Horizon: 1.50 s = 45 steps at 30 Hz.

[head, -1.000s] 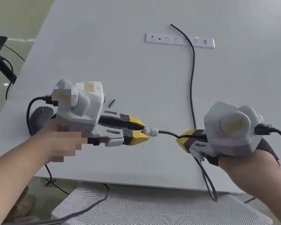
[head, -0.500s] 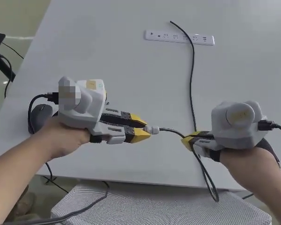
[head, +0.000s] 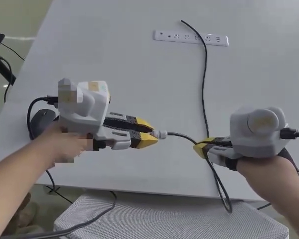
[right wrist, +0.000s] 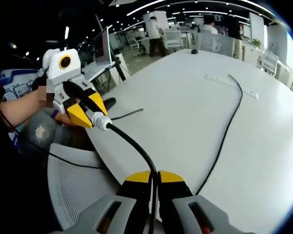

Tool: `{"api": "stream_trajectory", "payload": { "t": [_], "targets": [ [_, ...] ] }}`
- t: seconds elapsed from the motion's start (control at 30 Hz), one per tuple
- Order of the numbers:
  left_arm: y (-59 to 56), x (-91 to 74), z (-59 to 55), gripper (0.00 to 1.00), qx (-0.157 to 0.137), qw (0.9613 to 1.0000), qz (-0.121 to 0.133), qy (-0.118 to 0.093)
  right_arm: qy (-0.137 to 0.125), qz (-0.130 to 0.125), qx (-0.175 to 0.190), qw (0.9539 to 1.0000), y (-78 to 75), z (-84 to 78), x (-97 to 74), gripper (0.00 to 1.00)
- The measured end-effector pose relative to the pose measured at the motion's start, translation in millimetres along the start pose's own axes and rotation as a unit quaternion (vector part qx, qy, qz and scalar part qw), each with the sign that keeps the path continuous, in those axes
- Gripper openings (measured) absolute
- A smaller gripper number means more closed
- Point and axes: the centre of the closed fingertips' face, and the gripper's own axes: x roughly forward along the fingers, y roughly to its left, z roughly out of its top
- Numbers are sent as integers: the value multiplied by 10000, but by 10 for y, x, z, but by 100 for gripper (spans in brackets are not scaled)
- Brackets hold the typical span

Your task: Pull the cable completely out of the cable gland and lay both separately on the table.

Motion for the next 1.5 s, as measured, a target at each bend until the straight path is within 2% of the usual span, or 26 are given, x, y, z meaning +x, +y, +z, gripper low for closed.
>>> {"api": "stream_trajectory", "payload": {
  "t": [0.27, 0.3, 0.33, 0.4, 0.47, 0.53, 0.6, 0.73, 0.77, 0.8, 0.87, 1.07, 1.3, 1.37, 1.5],
  "targets": [
    [-9, 2, -31, 14, -58, 10000, 9, 21, -21, 25, -442, 9990, 79, 69, -53, 1],
    [-10, 1, -32, 14, -58, 10000, 9, 23, -40, 80, -440, 9990, 99, 87, -62, 2],
    [-17, 3, -34, 14, -46, 10000, -8, 27, -45, 111, -431, 9990, 114, 101, -68, 8],
    [-24, 7, -37, 14, -42, 10000, -15, 37, -329, 212, -604, 9974, 192, 240, -99, 18],
    [-19, 5, -39, 14, -53, 10000, -20, 27, -446, 402, -728, 9955, 317, 346, -158, 17],
    [-19, 9, -40, 14, -58, 10000, -22, 32, -443, 419, -790, 9950, 388, 421, -177, 17],
    [-26, 16, -37, 14, -57, 10000, -35, 36, -413, 384, -1268, 9903, 432, 497, -159, 14],
    [-29, 23, -31, 14, -49, 10000, -55, 52, -197, 318, -1806, 9828, 498, 534, -73, 12],
    [-29, 25, -30, 14, -48, 10000, -54, 57, -122, 318, -1965, 9799, 510, 524, -54, 12],
    [-31, 27, -27, 14, -48, 10000, -58, 56, -17, 330, -2208, 9748, 528, 506, -26, 11],
    [-39, 31, -24, 14, -48, 9999, -68, 58, 89, 294, -2468, 9686, 537, 487, 10, 10],
    [-45, 39, -32, 14, -67, 9999, -82, 73, 198, 275, -2692, 9625, 540, 467, 83, 7],
    [-45, 51, -24, 14, -83, 9999, -82, 80, 196, 310, -2633, 9640, 537, 457, 97, 2],
    [-43, 55, -24, 14, -82, 9999, -81, 86, 180, 300, -2579, 9655, 528, 454, 99, 1],
    [-45, 63, -25, 14, -68, 9999, -77, 96, 222, 251, -2314, 9723, 471, 417, 108, 1]
  ]
}}
